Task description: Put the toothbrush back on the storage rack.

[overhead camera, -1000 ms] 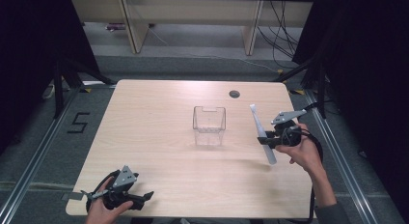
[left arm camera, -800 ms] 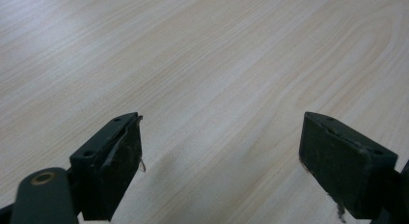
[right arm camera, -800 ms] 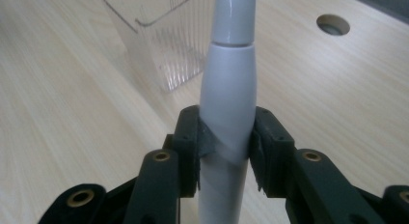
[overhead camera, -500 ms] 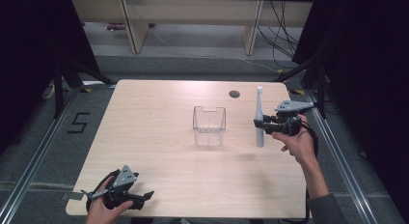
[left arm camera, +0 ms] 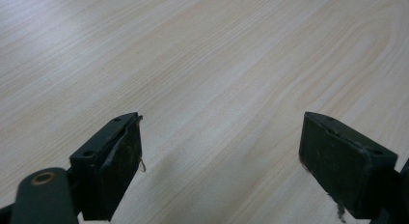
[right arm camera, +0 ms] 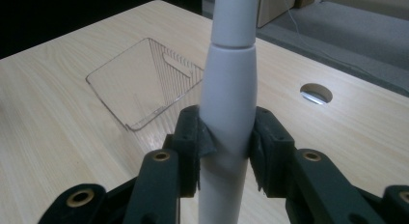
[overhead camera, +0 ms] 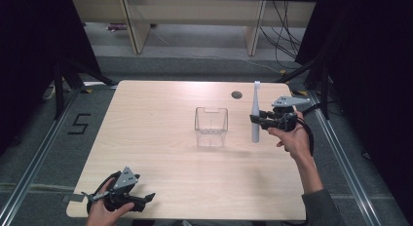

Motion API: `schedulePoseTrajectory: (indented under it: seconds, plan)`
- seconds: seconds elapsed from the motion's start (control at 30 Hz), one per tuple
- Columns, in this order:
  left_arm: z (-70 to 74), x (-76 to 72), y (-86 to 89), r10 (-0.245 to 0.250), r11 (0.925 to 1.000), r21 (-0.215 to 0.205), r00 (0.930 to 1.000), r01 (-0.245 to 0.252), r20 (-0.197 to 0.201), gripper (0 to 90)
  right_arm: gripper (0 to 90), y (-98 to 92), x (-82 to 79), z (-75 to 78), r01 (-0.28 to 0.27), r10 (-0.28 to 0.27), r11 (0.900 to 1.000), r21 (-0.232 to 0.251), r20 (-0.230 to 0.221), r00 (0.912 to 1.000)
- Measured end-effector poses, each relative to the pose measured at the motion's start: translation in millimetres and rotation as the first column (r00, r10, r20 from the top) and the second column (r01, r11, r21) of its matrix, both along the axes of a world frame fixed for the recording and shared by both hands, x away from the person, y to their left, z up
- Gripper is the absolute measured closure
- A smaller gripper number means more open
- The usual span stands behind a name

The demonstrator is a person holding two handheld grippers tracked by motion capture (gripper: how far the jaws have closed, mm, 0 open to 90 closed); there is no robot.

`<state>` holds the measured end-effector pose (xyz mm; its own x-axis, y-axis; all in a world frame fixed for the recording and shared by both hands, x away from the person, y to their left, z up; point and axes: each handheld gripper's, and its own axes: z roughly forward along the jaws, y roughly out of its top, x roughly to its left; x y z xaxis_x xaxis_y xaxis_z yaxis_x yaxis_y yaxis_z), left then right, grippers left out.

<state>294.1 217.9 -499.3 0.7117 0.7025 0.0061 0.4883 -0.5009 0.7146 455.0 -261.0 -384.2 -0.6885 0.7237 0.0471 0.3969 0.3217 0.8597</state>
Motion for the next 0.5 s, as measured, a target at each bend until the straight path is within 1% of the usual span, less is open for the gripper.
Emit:
schedulePoseTrajectory:
  seconds: [0.03,0.07,0.1,0.13,0.17,0.2,0.23,0.27,0.3,0.33,0.37,0.4,0.43,0.47,0.5]
  plan:
    - [0.3,-0.2,-1.2,-0.002,1.0000,-0.009,1.0000,0.002,0.001,14.9,67.2,2.3,1.1,3.3,-0.013,0.013,1.000,0.000,0.007,0.9999]
    - [0.3,-0.2,-1.2,-0.002,1.0000,-0.009,1.0000,0.002,0.001,14.8,67.2,2.3,1.1,3.3,-0.013,0.013,1.000,0.000,0.007,0.9999]
    - [0.2,-0.6,-0.9,-0.006,1.0000,-0.002,1.0000,0.006,-0.002,14.8,67.1,2.9,1.5,5.4,-0.015,0.015,1.000,-0.010,0.015,0.9998]
    - [-0.3,-0.9,-0.5,-0.005,1.0000,-0.005,1.0000,0.005,0.000,14.8,67.2,5.7,1.1,8.2,-0.009,0.009,1.000,-0.007,0.010,0.9999]
    - [0.1,-0.4,-0.2,-0.005,1.0000,-0.005,1.0000,0.005,-0.001,14.8,67.1,6.0,2.1,9.7,-0.018,0.018,1.000,-0.017,0.023,0.9996]
    - [0.1,-0.4,-0.2,-0.005,1.0000,-0.005,1.0000,0.005,-0.001,14.8,67.1,6.0,2.1,9.7,-0.018,0.018,1.000,-0.017,0.023,0.9996]
    - [0.2,0.1,-1.0,0.002,0.9999,-0.012,1.0000,-0.002,0.002,14.8,67.2,10.0,1.5,11.1,-0.010,0.010,1.000,0.005,0.013,0.9999]
    - [0.2,0.1,-1.0,0.002,0.9999,-0.012,1.0000,-0.002,0.002,14.9,67.2,10.0,1.5,11.1,-0.010,0.010,1.000,0.005,0.013,0.9999]
    - [0.0,-0.7,-0.2,-0.006,1.0000,-0.003,1.0000,0.006,0.003,14.8,67.2,10.8,3.4,14.2,-0.020,0.021,1.000,-0.006,0.016,0.9997]
    - [-0.2,-0.9,-0.1,-0.005,1.0000,-0.007,1.0000,0.005,0.002,14.8,67.1,12.7,4.3,14.7,-0.012,0.012,1.000,0.000,0.030,0.9995]
    - [0.6,-0.1,0.6,-0.005,1.0000,0.004,1.0000,0.005,0.002,14.8,67.2,13.5,3.7,17.0,-0.015,0.015,1.000,-0.004,0.015,0.9998]
    - [0.6,-0.1,0.6,-0.005,1.0000,0.004,1.0000,0.005,0.002,14.8,67.1,14.4,5.2,18.1,-0.030,0.030,1.000,-0.004,0.025,0.9992]
    - [0.3,0.3,-0.3,0.001,1.0000,-0.006,1.0000,-0.001,0.003,14.8,67.2,15.7,4.8,19.7,-0.025,0.026,1.000,-0.010,0.025,0.9994]
    - [0.3,0.3,-0.3,0.001,1.0000,-0.006,1.0000,-0.001,0.003,14.8,67.2,15.7,4.8,19.7,-0.025,0.026,1.000,-0.010,0.025,0.9994]
    - [-0.1,0.0,-0.3,0.001,1.0000,-0.001,1.0000,-0.001,0.001,14.8,67.2,17.4,6.1,20.0,-0.025,0.025,1.000,-0.007,0.045,0.9987]
